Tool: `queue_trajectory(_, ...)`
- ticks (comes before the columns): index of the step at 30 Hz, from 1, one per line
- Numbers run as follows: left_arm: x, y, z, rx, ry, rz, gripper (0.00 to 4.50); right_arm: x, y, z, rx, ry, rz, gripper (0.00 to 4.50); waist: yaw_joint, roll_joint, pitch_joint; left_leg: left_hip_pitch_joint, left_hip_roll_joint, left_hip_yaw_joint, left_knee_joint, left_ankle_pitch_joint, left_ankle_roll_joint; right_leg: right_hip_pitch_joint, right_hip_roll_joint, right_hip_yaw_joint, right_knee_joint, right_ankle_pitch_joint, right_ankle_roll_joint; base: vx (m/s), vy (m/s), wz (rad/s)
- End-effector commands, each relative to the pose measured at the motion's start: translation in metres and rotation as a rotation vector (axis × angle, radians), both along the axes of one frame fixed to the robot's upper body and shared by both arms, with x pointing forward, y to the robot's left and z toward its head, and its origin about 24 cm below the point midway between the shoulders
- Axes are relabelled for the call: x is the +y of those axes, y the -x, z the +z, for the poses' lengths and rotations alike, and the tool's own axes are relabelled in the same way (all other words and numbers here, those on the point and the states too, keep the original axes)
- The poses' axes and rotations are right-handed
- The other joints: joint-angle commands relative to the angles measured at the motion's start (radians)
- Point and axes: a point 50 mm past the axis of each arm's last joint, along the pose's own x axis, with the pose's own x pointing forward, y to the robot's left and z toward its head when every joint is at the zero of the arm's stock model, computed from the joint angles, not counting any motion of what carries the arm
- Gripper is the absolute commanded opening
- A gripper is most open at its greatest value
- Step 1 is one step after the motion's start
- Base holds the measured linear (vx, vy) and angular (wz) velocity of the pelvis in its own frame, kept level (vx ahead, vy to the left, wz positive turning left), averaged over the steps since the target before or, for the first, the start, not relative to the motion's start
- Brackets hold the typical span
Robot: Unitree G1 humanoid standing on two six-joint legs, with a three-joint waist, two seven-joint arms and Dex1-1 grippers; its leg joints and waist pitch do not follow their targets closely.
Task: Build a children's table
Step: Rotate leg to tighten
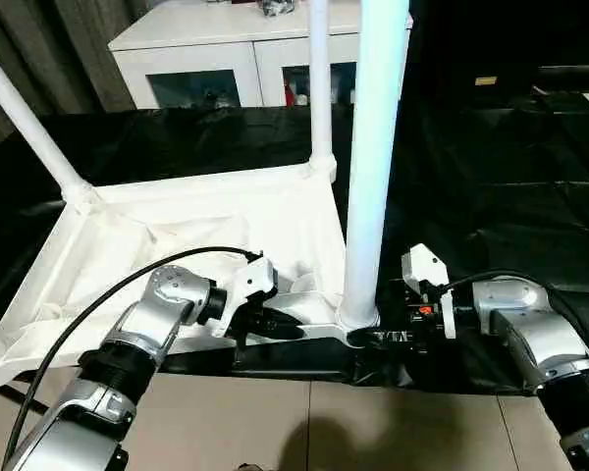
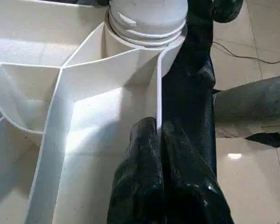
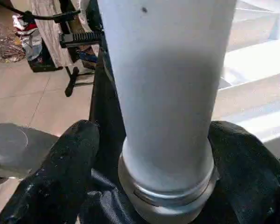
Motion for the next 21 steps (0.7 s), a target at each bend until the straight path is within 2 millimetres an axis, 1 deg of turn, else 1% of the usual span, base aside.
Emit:
queue_trajectory(1,-0.0023,0.0021,-0.0007,0.003,-0.011,-0.018,0.00,0.0088,0.0043,-0.0004,0.014,-0.013,0.043,3.50,0.000,-0.025,-0.066,0.027,0.048,-0.022,-0.073,-0.234,0.105,0.039,-0.024,0.022,-0.058,-0.145,-0.261,0.000,0.000,0.00)
queue_trajectory(3,-0.0023,0.0019,-0.0006,0.002,-0.012,-0.017,0.00,0.0089,0.0047,-0.0013,0.017,-0.008,0.043,3.43,0.001,-0.025,-0.067,0.028,0.049,-0.022,-0.073,-0.230,0.105,0.039,-0.024,0.022,-0.057,-0.140,-0.262,0.000,0.000,0.00)
queue_trajectory(6,-0.0021,0.0018,-0.0006,0.003,-0.013,-0.016,0.00,0.0084,0.0047,-0.0019,0.016,0.000,0.043,3.11,0.001,-0.025,-0.068,0.027,0.048,-0.022,-0.071,-0.219,0.108,0.040,-0.024,0.022,-0.056,-0.127,-0.263,0.000,0.000,0.00)
queue_trajectory(7,-0.0018,0.0017,-0.0007,0.002,-0.015,-0.015,0.00,0.0082,0.0042,-0.0020,0.013,0.005,0.041,3.11,0.001,-0.025,-0.068,0.027,0.048,-0.021,-0.070,-0.216,0.110,0.039,-0.024,0.022,-0.056,-0.121,-0.264,0.000,0.000,0.00)
queue_trajectory(9,-0.0011,0.0013,-0.0010,-0.001,-0.018,-0.011,0.00,0.0082,0.0033,-0.0022,0.007,0.018,0.039,2.83,0.002,-0.024,-0.068,0.027,0.048,-0.021,-0.069,-0.213,0.111,0.040,-0.024,0.022,-0.055,-0.119,-0.265,0.000,0.000,0.00)
queue_trajectory(10,-0.0011,0.0014,-0.0012,-0.002,-0.020,-0.011,0.00,0.0083,0.0030,-0.0025,0.006,0.020,0.037,2.83,0.002,-0.024,-0.068,0.027,0.048,-0.021,-0.069,-0.213,0.111,0.040,-0.024,0.022,-0.055,-0.119,-0.265,0.000,0.000,0.00)
queue_trajectory(13,-0.0010,0.0013,-0.0015,-0.006,-0.022,-0.007,0.00,0.0089,0.0029,-0.0033,0.006,0.021,0.035,2.48,0.003,-0.025,-0.068,0.027,0.048,-0.022,-0.070,-0.221,0.108,0.040,-0.024,0.022,-0.056,-0.132,-0.263,0.000,0.000,0.00)
queue_trajectory(14,-0.0008,0.0011,-0.0018,-0.009,-0.023,-0.003,0.00,0.0100,0.0031,-0.0042,0.008,0.021,0.036,2.41,0.003,-0.022,-0.068,0.028,0.048,-0.022,-0.070,-0.223,0.106,0.040,-0.024,0.021,-0.056,-0.133,-0.263,0.000,0.000,0.00)
queue_trajectory(16,-0.0009,0.0011,-0.0020,-0.010,-0.023,-0.001,0.00,0.0108,0.0034,-0.0048,0.010,0.020,0.036,2.34,0.002,-0.024,-0.068,0.027,0.047,-0.022,-0.070,-0.223,0.106,0.041,-0.024,0.021,-0.056,-0.128,-0.263,0.000,0.000,0.00)
queue_trajectory(20,-0.0023,0.0010,-0.0031,-0.016,-0.019,0.013,0.00,0.0136,0.0036,-0.0068,0.013,0.004,0.019,2.25,0.001,-0.018,-0.066,0.029,0.048,-0.023,-0.073,-0.246,0.095,0.040,-0.024,0.021,-0.058,-0.153,-0.260,0.000,0.000,0.00)
queue_trajectory(21,-0.0036,-0.0005,-0.0041,-0.030,-0.023,0.034,0.00,0.0156,0.0008,-0.0083,0.006,-0.010,-0.027,2.18,-0.001,-0.020,-0.065,0.030,0.048,-0.023,-0.074,-0.261,0.087,0.040,-0.023,0.022,-0.059,-0.161,-0.258,0.000,0.000,0.00)
